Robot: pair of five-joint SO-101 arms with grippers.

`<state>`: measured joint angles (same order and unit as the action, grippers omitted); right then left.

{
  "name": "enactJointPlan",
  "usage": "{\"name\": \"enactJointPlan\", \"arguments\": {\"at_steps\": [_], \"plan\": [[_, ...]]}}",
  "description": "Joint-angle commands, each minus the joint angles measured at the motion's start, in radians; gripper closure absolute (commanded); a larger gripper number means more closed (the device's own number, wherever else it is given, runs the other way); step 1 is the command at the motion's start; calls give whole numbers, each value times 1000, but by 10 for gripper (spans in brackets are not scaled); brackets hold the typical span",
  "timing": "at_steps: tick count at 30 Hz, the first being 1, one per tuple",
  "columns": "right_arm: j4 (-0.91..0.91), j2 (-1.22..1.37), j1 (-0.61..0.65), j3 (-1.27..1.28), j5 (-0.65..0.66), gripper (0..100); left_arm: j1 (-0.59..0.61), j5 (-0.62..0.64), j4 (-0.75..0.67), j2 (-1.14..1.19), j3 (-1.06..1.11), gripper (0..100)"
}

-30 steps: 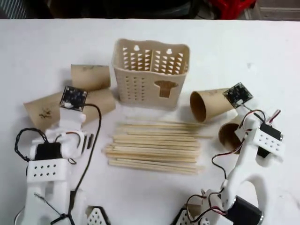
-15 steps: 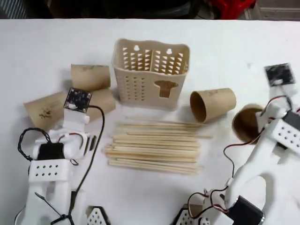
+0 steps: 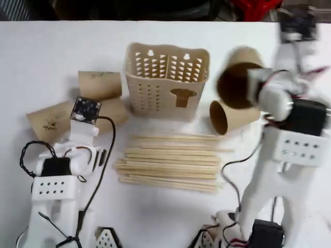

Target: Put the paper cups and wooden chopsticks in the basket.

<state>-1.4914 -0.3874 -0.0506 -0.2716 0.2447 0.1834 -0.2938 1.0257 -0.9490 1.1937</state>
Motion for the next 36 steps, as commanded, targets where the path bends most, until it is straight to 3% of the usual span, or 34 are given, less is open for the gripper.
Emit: {"name": "enactJointPlan", "arguments": {"at_steps": [1,6,15,23,29,36], "plan": [[16,16,176,-58,-71,982,-19,-3,-29,-19,-2,795],[59,120,262,-58,-112,982,-56,-3,-80,-21,37,797],[174,209,265,-58,-176,982,-56,-5,-83,-21,41,797],[119,208,266,-57,-176,975,-56,-5,-83,-21,43,797],[120,209,263,-55,-176,855,-56,-5,-83,-21,43,797],[208,209,269,-57,-175,807,-56,-5,-83,-21,44,797]]}}
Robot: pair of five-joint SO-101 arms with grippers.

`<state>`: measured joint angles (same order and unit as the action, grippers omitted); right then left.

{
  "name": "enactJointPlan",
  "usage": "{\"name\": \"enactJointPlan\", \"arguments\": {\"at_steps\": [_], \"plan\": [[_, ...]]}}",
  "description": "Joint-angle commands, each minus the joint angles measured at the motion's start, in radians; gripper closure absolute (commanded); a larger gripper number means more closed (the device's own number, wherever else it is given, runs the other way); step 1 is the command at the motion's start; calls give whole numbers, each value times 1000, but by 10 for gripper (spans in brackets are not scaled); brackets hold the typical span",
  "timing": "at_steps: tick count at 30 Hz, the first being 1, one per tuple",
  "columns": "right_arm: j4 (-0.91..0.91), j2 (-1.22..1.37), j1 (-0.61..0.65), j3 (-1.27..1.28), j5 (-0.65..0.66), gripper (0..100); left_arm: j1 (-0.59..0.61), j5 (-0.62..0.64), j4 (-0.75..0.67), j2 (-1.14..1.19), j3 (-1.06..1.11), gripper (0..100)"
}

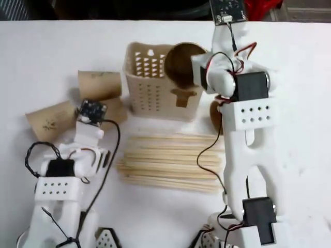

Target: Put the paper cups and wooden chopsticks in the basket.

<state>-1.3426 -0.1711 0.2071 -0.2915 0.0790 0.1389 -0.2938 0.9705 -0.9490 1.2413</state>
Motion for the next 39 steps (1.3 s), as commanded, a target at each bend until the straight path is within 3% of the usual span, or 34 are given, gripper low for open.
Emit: {"name": "enactJointPlan", "arguments": {"at_steps": [1,12,16,22,28,32,39], "plan": [[84,-7,12,-37,-8,806,-12,-5,-28,-21,-3,797],[334,-7,12,-29,-2,805,-12,-5,-28,-21,-2,797],[197,-18,-16,-21,29,807,-12,-5,-28,-21,-2,797],[-137,-18,-102,-26,278,805,-12,-5,-28,-21,-2,797],[-262,-21,-252,51,496,804,-12,-5,-28,-21,-2,797],[-142,-105,-275,288,545,803,-12,-5,-28,-21,-2,797],[314,-456,-199,942,542,800,-12,-5,-29,-16,-2,797]]}}
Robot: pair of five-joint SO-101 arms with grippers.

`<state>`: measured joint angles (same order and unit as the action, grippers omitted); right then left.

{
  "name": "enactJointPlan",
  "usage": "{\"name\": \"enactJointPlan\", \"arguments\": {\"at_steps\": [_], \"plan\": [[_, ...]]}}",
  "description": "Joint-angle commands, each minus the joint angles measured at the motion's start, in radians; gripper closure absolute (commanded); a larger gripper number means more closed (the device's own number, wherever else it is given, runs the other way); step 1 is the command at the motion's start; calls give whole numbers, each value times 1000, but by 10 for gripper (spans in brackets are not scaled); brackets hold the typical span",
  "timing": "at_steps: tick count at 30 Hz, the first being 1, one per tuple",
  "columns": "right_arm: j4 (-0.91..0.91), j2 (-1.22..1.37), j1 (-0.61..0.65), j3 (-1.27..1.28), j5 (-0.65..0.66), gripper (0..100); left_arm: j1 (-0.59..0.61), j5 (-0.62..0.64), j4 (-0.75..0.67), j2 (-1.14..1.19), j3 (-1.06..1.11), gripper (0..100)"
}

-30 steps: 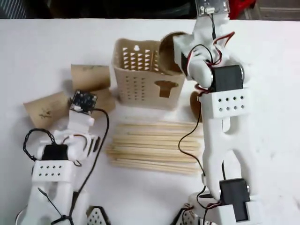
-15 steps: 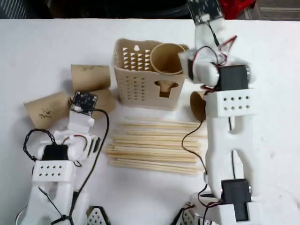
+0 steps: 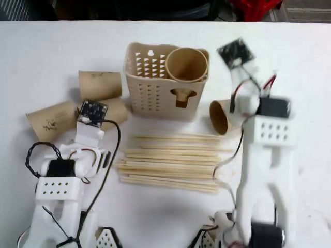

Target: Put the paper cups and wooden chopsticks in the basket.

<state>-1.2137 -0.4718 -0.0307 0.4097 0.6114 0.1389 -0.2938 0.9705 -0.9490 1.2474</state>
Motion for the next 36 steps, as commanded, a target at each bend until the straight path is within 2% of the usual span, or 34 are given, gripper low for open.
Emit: {"name": "enactJointPlan", "arguments": {"at_steps": [1,4,7,16,20,27,29,32,36], "plan": [[249,-197,56,315,9,787,-12,-5,-29,-16,-8,797],[381,-254,67,470,17,711,-12,-5,-29,-16,-8,797],[444,-226,64,514,17,649,-12,-5,-29,-16,-8,797],[650,61,61,480,9,646,-12,-5,-29,-16,-8,797],[648,196,8,399,-5,711,-12,-5,-29,-15,-8,797],[644,283,-102,295,-81,989,-12,-5,-29,-15,-8,797],[627,282,-133,276,-104,966,-12,-5,-29,-15,-8,797],[550,282,-165,213,-126,982,-12,-5,-29,-15,-8,797],[386,282,-211,63,-190,981,-13,-5,-29,-15,-8,797]]}}
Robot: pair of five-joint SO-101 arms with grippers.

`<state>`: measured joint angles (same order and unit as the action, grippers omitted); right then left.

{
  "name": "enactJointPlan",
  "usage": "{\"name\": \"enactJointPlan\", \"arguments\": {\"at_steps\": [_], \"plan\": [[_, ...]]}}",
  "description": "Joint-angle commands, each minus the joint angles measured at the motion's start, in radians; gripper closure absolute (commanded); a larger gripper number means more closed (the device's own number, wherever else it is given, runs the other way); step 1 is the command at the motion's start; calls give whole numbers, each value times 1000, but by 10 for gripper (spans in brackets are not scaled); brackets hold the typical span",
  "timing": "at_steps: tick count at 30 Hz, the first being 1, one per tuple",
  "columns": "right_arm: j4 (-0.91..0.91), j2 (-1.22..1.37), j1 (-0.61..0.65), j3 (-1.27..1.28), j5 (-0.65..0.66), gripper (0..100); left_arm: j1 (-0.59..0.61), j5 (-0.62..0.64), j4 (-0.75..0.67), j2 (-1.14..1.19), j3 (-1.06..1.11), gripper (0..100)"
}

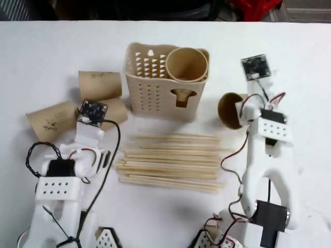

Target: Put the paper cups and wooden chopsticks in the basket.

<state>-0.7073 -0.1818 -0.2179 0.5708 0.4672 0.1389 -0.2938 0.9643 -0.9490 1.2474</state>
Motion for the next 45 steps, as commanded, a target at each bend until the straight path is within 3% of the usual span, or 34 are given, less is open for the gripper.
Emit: {"name": "enactJointPlan", "arguments": {"at_steps": [1,6,13,19,24,40,45], "plan": [[-171,-8,-36,-147,-61,981,-13,-5,-23,-15,-8,797],[-432,-8,-44,-439,-104,981,-13,-5,-23,-15,-8,797],[-751,-8,44,-852,-167,981,-13,-5,-23,-15,-8,797],[-895,-8,58,-1115,-195,981,-13,-5,-23,-18,0,797],[-1001,1,147,-1297,-193,981,-13,-5,-25,-18,2,797],[-1003,4,433,-1323,-210,982,-12,-3,-84,-19,23,797],[-866,4,504,-1323,-301,982,-12,-3,-92,-19,23,797]]}}
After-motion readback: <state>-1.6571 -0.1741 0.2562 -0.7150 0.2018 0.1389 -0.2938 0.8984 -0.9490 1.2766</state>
